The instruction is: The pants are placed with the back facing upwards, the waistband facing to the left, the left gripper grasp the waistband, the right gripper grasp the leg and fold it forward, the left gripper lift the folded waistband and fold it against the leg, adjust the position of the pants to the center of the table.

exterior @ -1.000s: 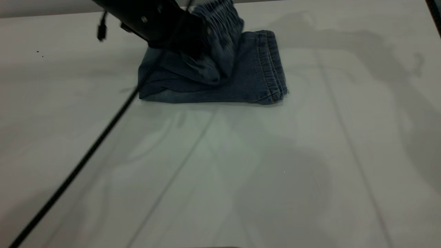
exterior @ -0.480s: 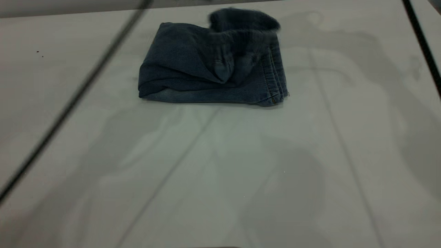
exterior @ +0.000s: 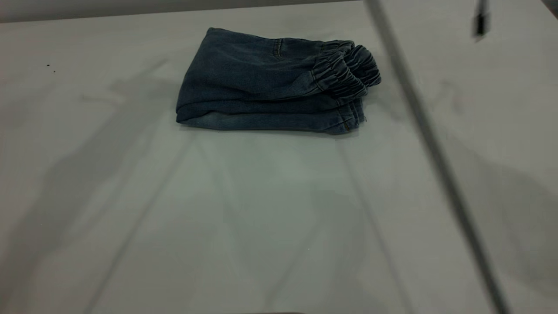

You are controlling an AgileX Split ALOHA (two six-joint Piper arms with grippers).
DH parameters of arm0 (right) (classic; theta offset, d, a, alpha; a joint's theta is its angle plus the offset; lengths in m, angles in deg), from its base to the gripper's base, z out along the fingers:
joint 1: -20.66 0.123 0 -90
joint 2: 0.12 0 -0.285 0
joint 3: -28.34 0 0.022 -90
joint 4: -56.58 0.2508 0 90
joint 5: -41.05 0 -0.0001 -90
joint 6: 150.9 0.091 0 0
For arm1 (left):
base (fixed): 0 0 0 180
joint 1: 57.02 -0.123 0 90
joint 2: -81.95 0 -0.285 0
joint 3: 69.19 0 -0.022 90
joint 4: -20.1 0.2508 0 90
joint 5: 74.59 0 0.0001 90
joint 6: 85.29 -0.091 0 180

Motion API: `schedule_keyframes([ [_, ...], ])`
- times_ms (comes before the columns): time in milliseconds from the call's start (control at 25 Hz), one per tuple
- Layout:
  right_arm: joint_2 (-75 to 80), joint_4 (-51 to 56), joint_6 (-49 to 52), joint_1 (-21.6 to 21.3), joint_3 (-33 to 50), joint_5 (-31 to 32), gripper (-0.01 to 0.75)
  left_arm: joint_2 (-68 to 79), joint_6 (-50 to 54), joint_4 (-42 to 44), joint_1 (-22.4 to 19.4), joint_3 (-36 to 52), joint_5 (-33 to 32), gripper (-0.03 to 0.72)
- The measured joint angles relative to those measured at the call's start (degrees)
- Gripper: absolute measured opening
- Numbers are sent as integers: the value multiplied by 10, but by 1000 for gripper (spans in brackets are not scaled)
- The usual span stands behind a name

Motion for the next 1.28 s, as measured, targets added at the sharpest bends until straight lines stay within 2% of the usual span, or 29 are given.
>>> schedule_keyframes([
  [200,49,-79,40,50,0,0,507,0,-2,-2,-1,0,-15,553],
  [320,72,-111,53,64,0,-1,507,0,-3,-2,-1,0,-17,553],
  [840,73,-73,57,63,5,-4,507,0,-42,-2,-1,0,-12,552],
  [1040,-12,-69,43,63,7,0,507,-18,-59,-3,-12,0,-9,552],
  [1200,-133,-68,14,63,6,3,507,-79,-35,-4,-45,0,-102,552],
  [1280,-194,-77,5,63,6,5,507,-121,4,14,-68,0,-189,552],
])
